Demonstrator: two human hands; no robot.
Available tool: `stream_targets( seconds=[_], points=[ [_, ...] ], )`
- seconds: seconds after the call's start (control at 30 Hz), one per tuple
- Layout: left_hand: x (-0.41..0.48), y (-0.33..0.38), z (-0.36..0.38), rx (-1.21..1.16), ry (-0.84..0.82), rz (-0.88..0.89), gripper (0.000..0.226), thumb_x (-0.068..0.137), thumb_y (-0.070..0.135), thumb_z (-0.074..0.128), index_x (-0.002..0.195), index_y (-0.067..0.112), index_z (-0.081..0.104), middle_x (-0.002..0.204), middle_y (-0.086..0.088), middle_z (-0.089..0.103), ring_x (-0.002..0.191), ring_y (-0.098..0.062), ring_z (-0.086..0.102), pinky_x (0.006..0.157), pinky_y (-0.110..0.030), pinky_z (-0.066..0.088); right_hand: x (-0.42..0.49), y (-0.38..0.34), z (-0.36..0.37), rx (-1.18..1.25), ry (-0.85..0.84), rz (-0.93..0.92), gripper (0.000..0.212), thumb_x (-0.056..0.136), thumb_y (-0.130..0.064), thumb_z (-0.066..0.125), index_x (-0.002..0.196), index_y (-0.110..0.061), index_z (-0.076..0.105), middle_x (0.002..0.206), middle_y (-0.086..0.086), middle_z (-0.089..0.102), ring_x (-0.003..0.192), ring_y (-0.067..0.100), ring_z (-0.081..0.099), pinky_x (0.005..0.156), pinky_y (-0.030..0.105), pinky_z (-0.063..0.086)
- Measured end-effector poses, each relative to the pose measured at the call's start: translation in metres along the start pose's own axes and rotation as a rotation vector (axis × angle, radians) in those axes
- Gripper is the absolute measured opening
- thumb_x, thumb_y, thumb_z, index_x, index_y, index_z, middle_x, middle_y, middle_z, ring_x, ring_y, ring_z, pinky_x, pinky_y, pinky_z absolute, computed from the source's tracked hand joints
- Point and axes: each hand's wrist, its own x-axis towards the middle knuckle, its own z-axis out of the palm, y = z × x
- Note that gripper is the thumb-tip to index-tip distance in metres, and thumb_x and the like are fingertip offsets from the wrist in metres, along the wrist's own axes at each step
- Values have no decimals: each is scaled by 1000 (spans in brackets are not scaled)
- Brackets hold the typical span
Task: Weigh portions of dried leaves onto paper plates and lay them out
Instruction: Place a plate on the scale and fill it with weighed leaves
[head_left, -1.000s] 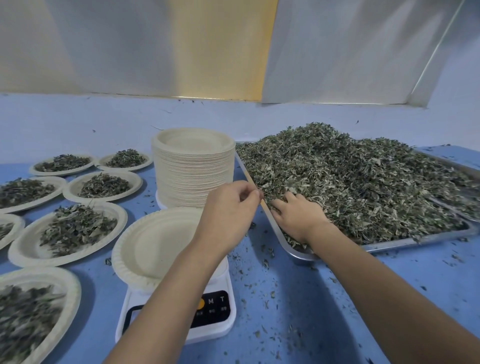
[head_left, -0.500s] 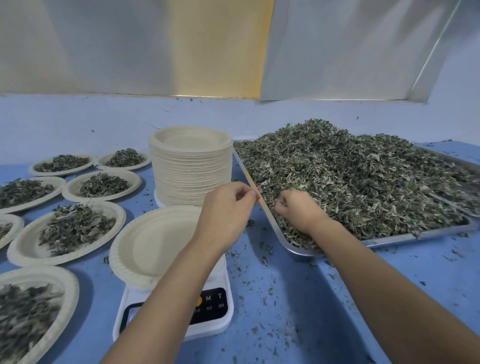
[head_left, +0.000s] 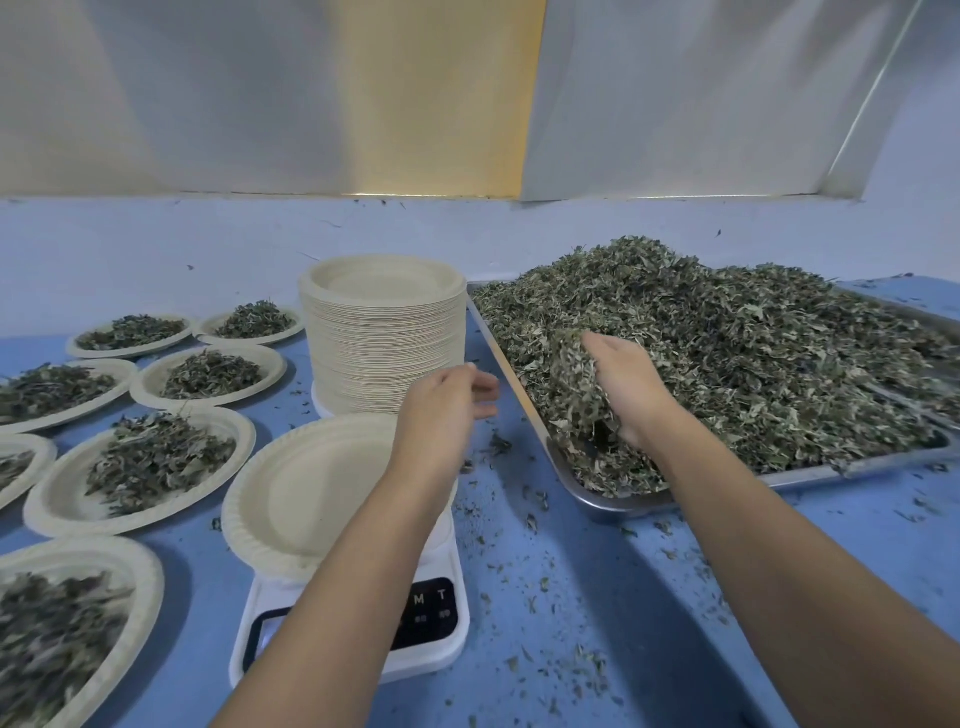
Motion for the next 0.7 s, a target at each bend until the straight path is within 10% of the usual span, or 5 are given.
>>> stream_targets(
  seconds=[0.03, 0.07, 0.43, 0.57, 0.7],
  points=[
    [0, 3, -2, -89, 2, -58, 28, 99, 22, 41, 94, 11, 66, 100, -3, 69, 85, -14, 66, 82, -32, 49, 0, -6, 4, 33, -18, 10, 33, 100, -36, 42, 116, -14, 61, 123, 17, 61, 121, 19, 33, 92, 39, 39],
    [1, 5, -4, -171, 2, -100, 27, 98, 21, 41, 94, 10, 65, 101, -5, 68, 86, -16, 66, 85, -32, 49, 1, -12, 8, 72, -32, 24, 32, 100, -38, 42, 110, -15, 62, 114, 14, 65, 87, 17, 38, 88, 37, 40],
    [-1, 17, -55, -532, 94, -212, 31, 99, 31, 42, 88, 6, 56, 86, -8, 60, 77, -22, 61, 71, -31, 49, -40, -63, 94, 205, -227, -152, 32, 99, -30, 44, 83, -13, 66, 68, -4, 71, 64, 4, 66, 64, 21, 53],
    [-1, 18, -78, -576, 106, -213, 31, 98, 36, 43, 84, 10, 53, 63, -2, 53, 54, -15, 51, 54, -26, 47, -63, -65, 125, 92, -247, -310, 35, 96, -19, 46, 65, -3, 49, 51, 11, 37, 48, 4, 30, 42, 18, 23],
    [-2, 19, -94, -678, 57, -225, 41, 98, 39, 38, 111, 9, 63, 100, -9, 68, 88, -23, 64, 76, -33, 50, -71, -60, 146, -64, -242, -400, 37, 92, -20, 53, 56, -22, 46, 50, -12, 42, 52, 3, 37, 53, 23, 29]
  ],
)
